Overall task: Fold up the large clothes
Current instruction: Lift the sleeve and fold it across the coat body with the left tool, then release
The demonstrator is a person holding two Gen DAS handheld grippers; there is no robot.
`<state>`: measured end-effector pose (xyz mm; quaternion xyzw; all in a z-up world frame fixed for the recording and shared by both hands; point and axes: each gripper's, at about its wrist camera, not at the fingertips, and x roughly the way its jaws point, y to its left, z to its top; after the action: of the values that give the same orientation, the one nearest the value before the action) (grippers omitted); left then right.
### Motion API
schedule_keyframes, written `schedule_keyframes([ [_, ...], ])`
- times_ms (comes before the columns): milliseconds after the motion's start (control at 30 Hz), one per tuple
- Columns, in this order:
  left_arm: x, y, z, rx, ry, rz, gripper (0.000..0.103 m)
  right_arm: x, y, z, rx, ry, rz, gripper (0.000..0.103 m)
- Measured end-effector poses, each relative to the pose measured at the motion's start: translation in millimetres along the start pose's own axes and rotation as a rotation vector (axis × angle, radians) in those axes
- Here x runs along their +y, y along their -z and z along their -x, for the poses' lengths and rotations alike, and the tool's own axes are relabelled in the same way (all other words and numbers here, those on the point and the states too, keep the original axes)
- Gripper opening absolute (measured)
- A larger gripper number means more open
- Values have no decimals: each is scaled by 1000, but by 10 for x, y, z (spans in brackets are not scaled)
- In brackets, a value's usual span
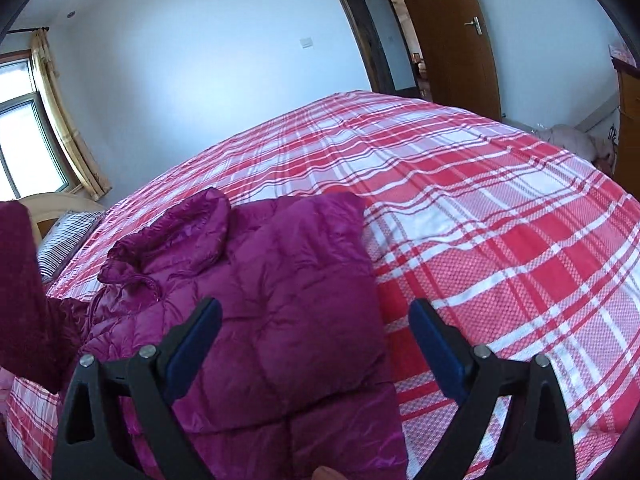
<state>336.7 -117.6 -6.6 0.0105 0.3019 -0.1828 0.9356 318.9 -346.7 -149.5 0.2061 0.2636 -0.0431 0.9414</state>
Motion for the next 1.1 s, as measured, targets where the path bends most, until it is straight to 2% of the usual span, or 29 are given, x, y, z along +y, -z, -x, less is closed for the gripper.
schedule_keyframes([
  [267, -300, 214, -540, 78, -36, -49, 7, -18, 59, -37, 13, 7, -6, 99],
  [400, -421, 283, -721, 125, -47, -62, 17, -94, 69, -67, 31, 10, -45, 99],
  [467, -502, 291, -738, 118, -29, -74, 20, -116, 76, -75, 33, 16, -57, 99],
  [533, -588, 275, -713, 97, -21, -98, 30, -107, 84, -76, 33, 20, -54, 99],
  [600, -651, 253, -637, 69, -30, -116, 70, -96, 87, -80, 35, 24, -48, 99],
  [633, -655, 242, -608, 50, -36, -117, 77, -96, 87, -86, 37, 25, -49, 99],
  [667, -645, 229, -555, 23, -41, -117, 79, -103, 88, -92, 41, 26, -51, 99],
  [733, -603, 196, -473, -5, -52, -129, 79, -126, 92, -105, 47, 23, -61, 99],
  [833, -426, 200, -401, -22, -115, -146, 79, -180, 96, -112, 54, 15, -89, 99],
  [900, -211, 243, -428, -13, -198, -174, 80, -204, 93, -77, 40, 4, -103, 99],
  [933, -83, 272, -471, 2, -243, -180, 80, -220, 88, -10, 8, 5, -112, 99],
  [967, 76, 304, -516, 18, -284, -175, 80, -197, 76, 95, -38, 42, -105, 99],
  [1033, 469, 354, -627, 39, -368, -135, 80, -10, 23, 241, -68, 100, -18, 99],
  [1100, 791, 370, -735, 55, -434, -78, 80, 343, -33, 412, -96, 40, 80, 99],
])
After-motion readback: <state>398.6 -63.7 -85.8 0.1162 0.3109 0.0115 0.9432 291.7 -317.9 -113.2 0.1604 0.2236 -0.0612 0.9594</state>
